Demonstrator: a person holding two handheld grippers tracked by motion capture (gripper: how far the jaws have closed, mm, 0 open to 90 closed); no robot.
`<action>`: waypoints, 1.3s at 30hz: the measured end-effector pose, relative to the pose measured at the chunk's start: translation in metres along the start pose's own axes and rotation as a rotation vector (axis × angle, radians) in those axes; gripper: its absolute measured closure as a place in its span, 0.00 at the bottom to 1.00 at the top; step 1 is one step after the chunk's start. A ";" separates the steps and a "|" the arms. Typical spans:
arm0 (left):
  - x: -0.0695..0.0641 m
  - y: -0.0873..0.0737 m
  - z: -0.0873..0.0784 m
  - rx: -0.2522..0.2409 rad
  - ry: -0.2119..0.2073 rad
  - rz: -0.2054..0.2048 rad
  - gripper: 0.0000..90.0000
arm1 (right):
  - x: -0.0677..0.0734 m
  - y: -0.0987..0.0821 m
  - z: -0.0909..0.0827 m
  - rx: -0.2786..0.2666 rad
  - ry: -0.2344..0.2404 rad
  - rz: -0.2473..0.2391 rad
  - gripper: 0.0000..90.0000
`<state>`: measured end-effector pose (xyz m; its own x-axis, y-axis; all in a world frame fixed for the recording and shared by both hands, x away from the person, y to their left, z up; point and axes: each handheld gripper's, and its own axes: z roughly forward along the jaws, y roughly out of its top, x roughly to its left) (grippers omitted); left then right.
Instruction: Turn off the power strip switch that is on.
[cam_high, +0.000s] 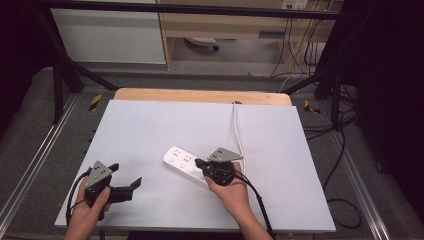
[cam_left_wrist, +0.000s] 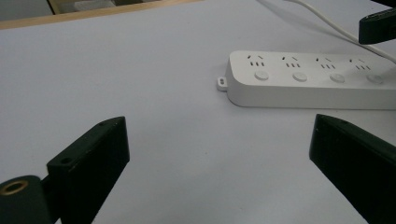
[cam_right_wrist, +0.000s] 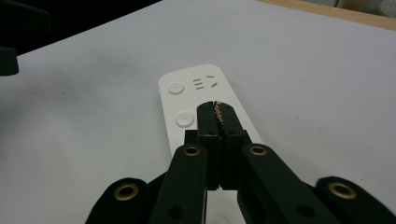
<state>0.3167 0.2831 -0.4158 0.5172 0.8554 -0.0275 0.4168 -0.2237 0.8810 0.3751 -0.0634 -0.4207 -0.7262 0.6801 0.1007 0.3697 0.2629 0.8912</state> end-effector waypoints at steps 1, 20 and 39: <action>0.000 0.000 0.000 0.000 0.000 0.000 0.05 | 0.001 0.000 0.001 0.004 0.001 -0.002 1.00; 0.000 0.000 0.000 0.000 0.000 -0.002 0.05 | 0.006 -0.006 0.007 0.038 0.009 -0.005 1.00; 0.000 0.000 0.000 0.000 -0.001 -0.001 0.05 | 0.006 -0.010 0.017 0.062 0.006 -0.007 1.00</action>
<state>0.3169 0.2833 -0.4160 0.5174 0.8553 -0.0287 0.4173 -0.2229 0.8810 0.3765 -0.0503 -0.4364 -0.7322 0.6740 0.0978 0.4001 0.3094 0.8627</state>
